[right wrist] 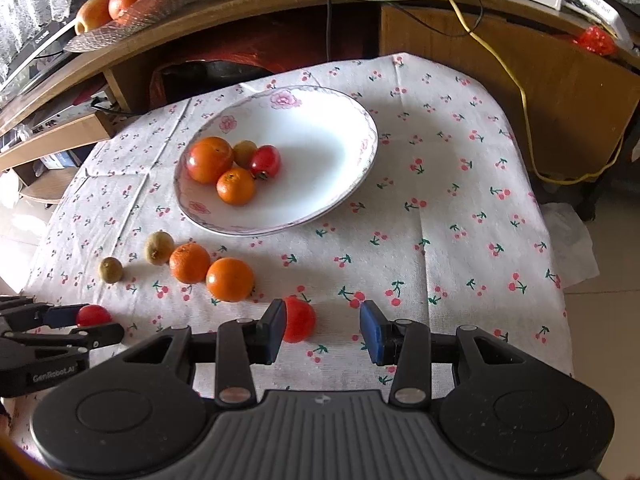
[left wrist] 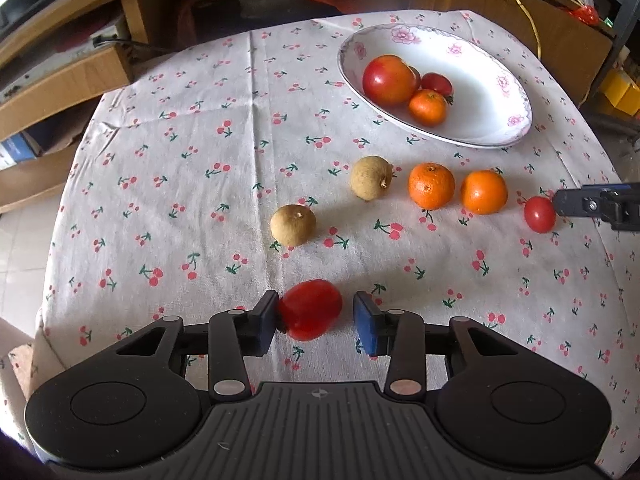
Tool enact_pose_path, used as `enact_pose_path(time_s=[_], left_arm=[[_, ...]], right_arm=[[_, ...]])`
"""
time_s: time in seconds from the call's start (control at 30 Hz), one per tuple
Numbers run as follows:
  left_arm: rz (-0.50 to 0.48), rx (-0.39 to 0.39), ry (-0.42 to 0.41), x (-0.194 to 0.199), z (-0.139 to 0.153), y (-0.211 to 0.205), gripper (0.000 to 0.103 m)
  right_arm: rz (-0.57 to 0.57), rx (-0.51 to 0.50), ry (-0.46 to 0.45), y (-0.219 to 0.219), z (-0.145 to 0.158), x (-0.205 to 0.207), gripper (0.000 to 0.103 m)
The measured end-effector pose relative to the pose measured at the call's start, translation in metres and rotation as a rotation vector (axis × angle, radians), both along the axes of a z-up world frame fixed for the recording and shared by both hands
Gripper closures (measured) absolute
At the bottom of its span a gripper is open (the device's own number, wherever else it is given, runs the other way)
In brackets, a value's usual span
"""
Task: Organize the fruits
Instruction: 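Grasp a red tomato with the left tool while the right tool grasps another red tomato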
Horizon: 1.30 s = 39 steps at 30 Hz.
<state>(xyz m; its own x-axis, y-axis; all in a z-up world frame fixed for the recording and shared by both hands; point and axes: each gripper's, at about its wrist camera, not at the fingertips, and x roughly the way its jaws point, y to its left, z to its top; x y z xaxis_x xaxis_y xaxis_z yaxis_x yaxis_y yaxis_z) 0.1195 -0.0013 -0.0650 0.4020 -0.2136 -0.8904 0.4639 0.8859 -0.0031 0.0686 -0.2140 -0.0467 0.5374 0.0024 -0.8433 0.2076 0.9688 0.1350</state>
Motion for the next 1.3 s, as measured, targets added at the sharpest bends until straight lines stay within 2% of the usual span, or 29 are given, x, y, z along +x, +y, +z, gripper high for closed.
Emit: enact_pose_path(time_s=[0.07, 0.23, 0.43, 0.7, 0.87, 0.97, 1.03, 1.2, 1.3], left_arm=[[-0.011, -0.009, 0.004, -0.001, 0.000, 0.000, 0.062], [-0.030, -0.044, 0.003, -0.006, 0.006, 0.000, 0.062], [-0.060, -0.074, 0.011, -0.010, 0.009, -0.009, 0.062], [-0.066, -0.074, 0.029, -0.007, 0.003, -0.016, 0.061], [-0.074, -0.057, 0.023, -0.006, 0.000, -0.019, 0.058], [-0.081, -0.049, 0.021, -0.006, -0.001, -0.019, 0.059], [-0.087, -0.043, 0.018, -0.007, -0.001, -0.019, 0.059], [-0.099, -0.030, 0.012, -0.009, -0.001, -0.020, 0.062], [-0.105, -0.050, 0.029, -0.009, 0.001, -0.020, 0.062]], right_arm=[[-0.002, 0.004, 0.003, -0.001, -0.001, 0.002, 0.062], [-0.023, 0.018, 0.003, -0.006, -0.001, 0.003, 0.062], [0.003, 0.024, 0.019, 0.001, -0.006, 0.005, 0.062], [0.032, 0.083, 0.045, 0.010, -0.018, 0.014, 0.061], [0.068, 0.043, 0.043, 0.021, -0.021, 0.018, 0.061], [0.089, 0.015, 0.038, 0.025, -0.021, 0.019, 0.068], [0.102, 0.024, 0.036, 0.026, -0.021, 0.019, 0.076], [0.118, 0.007, 0.034, 0.030, -0.020, 0.016, 0.078], [0.116, 0.017, 0.025, 0.028, -0.015, 0.010, 0.078]])
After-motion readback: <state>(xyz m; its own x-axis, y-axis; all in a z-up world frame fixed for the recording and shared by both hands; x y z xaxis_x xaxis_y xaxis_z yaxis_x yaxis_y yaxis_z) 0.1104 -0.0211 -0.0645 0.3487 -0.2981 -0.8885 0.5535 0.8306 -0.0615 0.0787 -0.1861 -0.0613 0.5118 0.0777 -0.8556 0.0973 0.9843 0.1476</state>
